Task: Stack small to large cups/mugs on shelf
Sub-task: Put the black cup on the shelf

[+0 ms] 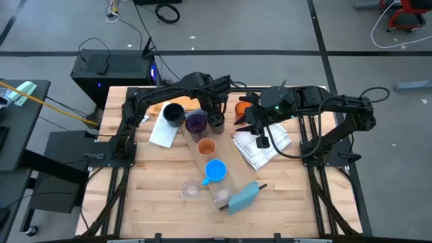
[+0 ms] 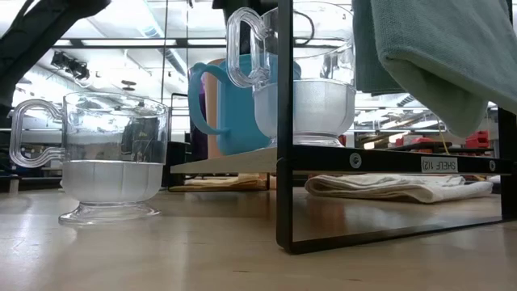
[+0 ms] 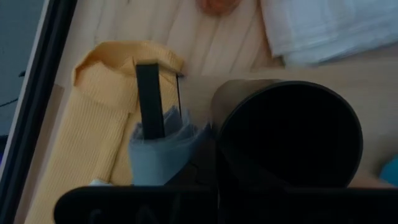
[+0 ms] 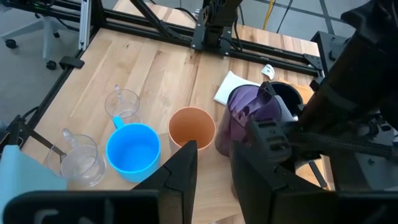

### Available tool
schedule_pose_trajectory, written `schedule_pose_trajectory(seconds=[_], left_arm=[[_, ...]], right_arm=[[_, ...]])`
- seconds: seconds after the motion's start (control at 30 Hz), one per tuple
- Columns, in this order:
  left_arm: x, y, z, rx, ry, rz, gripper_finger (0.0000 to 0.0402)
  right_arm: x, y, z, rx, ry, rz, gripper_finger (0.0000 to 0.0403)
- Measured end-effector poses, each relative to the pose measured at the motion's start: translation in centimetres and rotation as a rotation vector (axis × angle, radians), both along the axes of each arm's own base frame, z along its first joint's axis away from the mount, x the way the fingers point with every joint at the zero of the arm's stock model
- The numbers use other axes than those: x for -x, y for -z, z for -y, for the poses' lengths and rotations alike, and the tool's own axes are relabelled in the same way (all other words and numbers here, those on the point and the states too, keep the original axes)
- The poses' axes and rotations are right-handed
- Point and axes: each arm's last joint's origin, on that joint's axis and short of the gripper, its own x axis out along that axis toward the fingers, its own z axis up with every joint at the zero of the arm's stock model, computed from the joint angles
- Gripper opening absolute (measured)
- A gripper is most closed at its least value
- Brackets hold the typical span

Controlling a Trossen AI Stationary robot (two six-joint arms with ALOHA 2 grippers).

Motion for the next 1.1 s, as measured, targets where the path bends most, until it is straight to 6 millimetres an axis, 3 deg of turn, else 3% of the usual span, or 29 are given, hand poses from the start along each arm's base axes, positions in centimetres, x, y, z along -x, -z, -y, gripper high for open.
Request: schedule_pose_trajectory(seconds=[0.33, 0.9, 1.1], left_arm=[[0.1, 0.0, -0.1, 0.003, -0.003, -0.006, 0.0008], [0.1, 0.0, -0.1, 0.002, -0.003, -0.004, 0.0118], [0.5, -1.2, -0.2, -0.003, -0.010, 0.011, 0.0162]], right_arm=[[0.1, 0.1, 0.0, 0.000, 0.000, -0.012, 0.0103], [0.2, 0.3, 0.6, 0.001, 0.020, -0.042, 0.0103], [0.2, 0.3, 0.6, 0.002, 0.021, -0.045, 0.0103]])
